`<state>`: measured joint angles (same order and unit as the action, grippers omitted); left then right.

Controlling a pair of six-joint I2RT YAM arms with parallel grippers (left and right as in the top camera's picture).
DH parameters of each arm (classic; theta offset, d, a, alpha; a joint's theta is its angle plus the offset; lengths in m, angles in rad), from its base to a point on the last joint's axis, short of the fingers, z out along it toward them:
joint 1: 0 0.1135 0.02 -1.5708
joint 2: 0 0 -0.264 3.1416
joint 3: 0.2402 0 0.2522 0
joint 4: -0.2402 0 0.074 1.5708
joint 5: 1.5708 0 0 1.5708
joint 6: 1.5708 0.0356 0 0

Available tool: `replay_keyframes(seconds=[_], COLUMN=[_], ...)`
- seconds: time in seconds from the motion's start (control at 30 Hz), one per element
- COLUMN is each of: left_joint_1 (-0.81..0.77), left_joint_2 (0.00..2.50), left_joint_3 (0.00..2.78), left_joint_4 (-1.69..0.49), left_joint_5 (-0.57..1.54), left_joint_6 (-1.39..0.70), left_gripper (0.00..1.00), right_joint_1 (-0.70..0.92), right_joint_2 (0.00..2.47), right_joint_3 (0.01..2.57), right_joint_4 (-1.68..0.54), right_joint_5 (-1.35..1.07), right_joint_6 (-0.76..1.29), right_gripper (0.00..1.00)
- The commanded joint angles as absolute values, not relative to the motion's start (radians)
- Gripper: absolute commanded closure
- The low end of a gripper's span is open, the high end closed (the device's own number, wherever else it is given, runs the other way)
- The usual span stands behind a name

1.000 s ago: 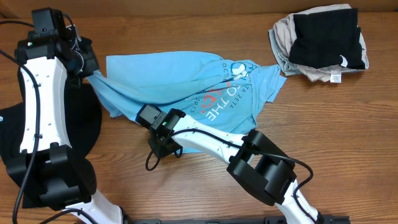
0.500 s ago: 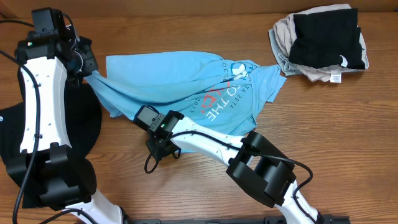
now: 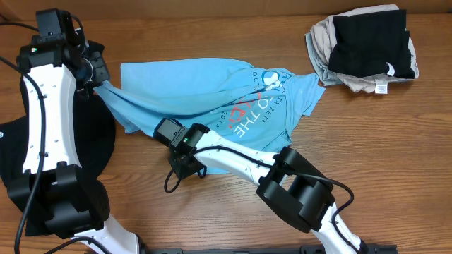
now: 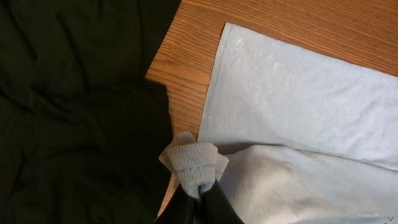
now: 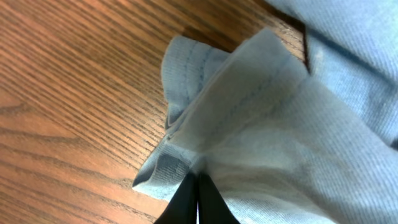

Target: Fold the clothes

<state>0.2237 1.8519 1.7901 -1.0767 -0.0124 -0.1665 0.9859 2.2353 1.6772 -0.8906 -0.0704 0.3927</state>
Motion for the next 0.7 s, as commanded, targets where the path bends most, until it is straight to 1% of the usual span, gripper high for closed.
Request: replay_keyframes(seconds=[0.0, 0.13, 0.17, 0.23, 0.27, 0.3, 0.4, 0.47, 0.63, 0.67], left_joint_1=[0.224, 0.224, 0.224, 0.224, 0.224, 0.224, 0.224, 0.224, 0.224, 0.224], left_joint_2=[1.852, 1.852, 1.852, 1.852, 1.852, 1.852, 1.852, 1.852, 1.852, 1.852], left_joint_3=[1.795, 1.795, 1.795, 1.795, 1.795, 1.795, 1.795, 1.795, 1.795, 1.795], left_joint_4=[-1.076, -1.076, -1.076, -1.076, -1.076, -1.076, -1.069, -1.065, -1.060, -1.060], left_joint_5=[-0.026, -0.026, -0.026, -0.026, -0.027, -0.027, -0.027, -0.026, -0.027, -0.027], left_joint_6=[-0.180, -0.180, -0.180, -0.179, -0.179, -0.179, -0.179, -0.180, -0.179, -0.179], left_gripper=[0.96, 0.96, 0.96, 0.96, 0.96, 0.96, 0.96, 0.96, 0.96, 0.96], right_joint_1=[0.984, 0.984, 0.984, 0.984, 0.984, 0.984, 0.987, 0.994, 1.019, 1.021], right_joint_2=[2.295, 2.294, 2.294, 2.292, 2.291, 2.288, 2.275, 2.272, 2.275, 2.277], right_joint_3=[1.691, 1.711, 1.722, 1.748, 1.763, 1.774, 1.784, 1.784, 1.779, 1.777], right_joint_4=[-0.913, -0.926, -0.936, -0.970, -0.987, -1.003, -1.018, -1.017, -1.016, -1.016], right_joint_5=[-0.039, 0.022, 0.030, 0.036, 0.036, 0.036, 0.038, 0.042, 0.114, 0.122], right_joint_6=[0.398, 0.397, 0.397, 0.397, 0.397, 0.393, 0.389, 0.386, 0.387, 0.388], right_gripper=[0.96, 0.96, 0.93, 0.79, 0.69, 0.64, 0.56, 0.53, 0.42, 0.43])
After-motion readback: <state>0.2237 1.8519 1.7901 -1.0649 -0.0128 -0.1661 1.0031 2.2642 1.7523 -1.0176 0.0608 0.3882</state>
